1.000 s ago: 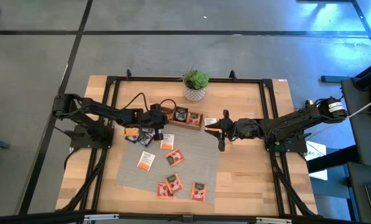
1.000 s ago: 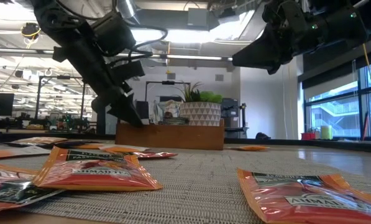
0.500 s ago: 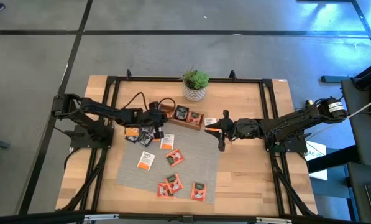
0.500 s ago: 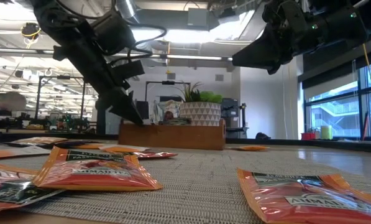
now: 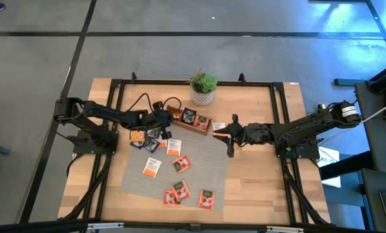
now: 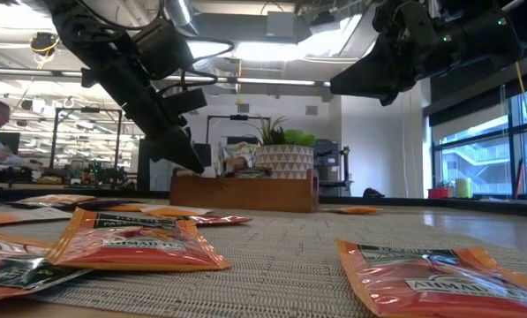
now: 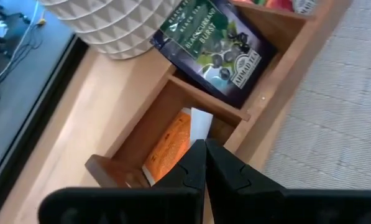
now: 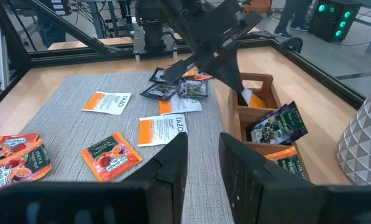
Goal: Pick & Place Tea
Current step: Put the white tea bag into the left section of the wooden organizer
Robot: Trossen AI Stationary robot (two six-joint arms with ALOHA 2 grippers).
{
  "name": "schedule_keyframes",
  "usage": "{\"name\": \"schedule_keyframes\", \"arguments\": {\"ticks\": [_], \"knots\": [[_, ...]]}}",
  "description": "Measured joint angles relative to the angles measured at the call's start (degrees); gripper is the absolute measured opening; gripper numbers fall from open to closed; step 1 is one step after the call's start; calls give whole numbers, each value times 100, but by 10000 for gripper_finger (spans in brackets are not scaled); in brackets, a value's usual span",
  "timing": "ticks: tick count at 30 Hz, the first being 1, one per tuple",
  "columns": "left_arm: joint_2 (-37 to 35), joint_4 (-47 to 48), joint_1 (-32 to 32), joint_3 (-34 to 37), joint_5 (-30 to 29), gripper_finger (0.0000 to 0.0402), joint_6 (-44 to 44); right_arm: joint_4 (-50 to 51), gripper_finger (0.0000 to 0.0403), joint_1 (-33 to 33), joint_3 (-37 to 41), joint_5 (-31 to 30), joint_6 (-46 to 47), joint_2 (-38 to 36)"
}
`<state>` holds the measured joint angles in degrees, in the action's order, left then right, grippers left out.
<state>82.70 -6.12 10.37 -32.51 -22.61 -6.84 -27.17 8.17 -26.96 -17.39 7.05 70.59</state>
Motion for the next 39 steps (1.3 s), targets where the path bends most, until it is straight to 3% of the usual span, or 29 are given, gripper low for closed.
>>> {"name": "schedule_keyframes", "arguments": {"ticks": [7,16,24,33,39], "knots": [[0,-11,69,0,543,2,-397,47,94,0,-1,-3,0,0],[33,-214,67,-2,-350,2,-948,98,94,0,-2,-103,0,0],[33,-471,92,-2,-201,2,-1253,70,94,-1,-3,-103,167,74],[33,-436,220,-2,-98,3,-1253,-1372,94,-42,-156,-102,-239,1097],[34,-428,218,-2,-24,3,-1240,-296,94,-385,-1436,-101,-284,1989]]}}
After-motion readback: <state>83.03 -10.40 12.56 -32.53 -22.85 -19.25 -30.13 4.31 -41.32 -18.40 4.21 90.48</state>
